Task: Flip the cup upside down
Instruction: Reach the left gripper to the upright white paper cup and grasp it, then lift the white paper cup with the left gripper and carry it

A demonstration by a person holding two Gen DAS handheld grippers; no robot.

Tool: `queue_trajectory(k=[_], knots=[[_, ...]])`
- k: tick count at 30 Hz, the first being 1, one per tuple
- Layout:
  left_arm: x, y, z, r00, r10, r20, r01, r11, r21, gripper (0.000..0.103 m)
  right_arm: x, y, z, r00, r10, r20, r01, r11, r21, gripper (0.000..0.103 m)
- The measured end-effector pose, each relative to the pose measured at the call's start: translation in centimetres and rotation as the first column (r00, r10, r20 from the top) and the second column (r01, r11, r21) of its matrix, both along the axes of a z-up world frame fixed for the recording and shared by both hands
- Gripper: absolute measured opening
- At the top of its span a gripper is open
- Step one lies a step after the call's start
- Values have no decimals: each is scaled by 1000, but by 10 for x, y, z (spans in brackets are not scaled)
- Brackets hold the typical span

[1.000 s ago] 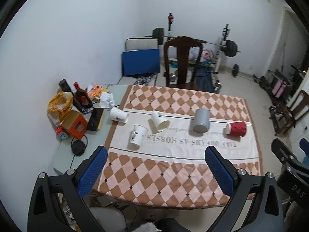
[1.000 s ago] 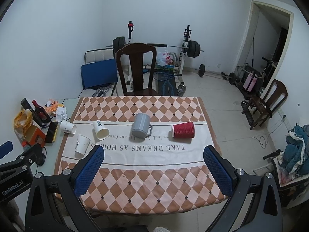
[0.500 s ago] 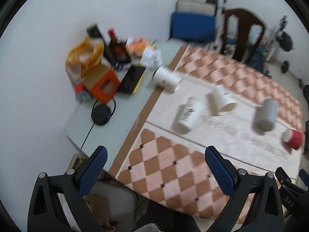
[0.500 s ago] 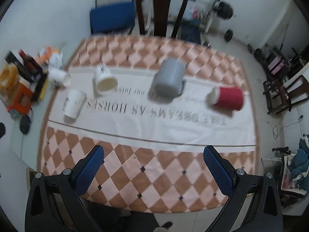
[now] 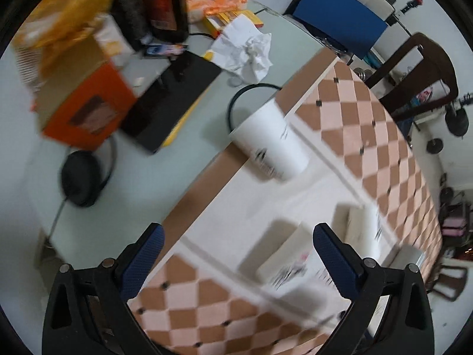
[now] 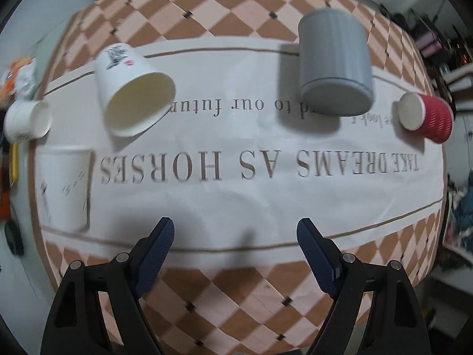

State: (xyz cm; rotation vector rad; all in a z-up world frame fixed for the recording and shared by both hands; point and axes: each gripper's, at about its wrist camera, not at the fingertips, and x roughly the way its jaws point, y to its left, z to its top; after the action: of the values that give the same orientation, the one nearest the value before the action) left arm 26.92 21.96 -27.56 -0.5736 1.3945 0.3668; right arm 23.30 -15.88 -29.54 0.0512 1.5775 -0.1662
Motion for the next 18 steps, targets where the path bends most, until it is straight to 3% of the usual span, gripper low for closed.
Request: queue_trajectory(k=[4,12,15,18], knots=[[39,11,-26,999,27,-20,-28,997,-74,99,19,1,-15,997,-67,-33,66,998,-8,86],[79,20,-72,994,90,-68,-100,979,-177,91,44,5,-26,989,-142,-41,140,989,-37,86],[92,23,-84,993,81,-83,-93,982,-162,75,50,7,-29,988,-148,-47,145,988,-49,86],[102,23,-87,997,34,-63,-42,992,-118,70,56,11,-33,988,-144,-54,141,988,-57,86]])
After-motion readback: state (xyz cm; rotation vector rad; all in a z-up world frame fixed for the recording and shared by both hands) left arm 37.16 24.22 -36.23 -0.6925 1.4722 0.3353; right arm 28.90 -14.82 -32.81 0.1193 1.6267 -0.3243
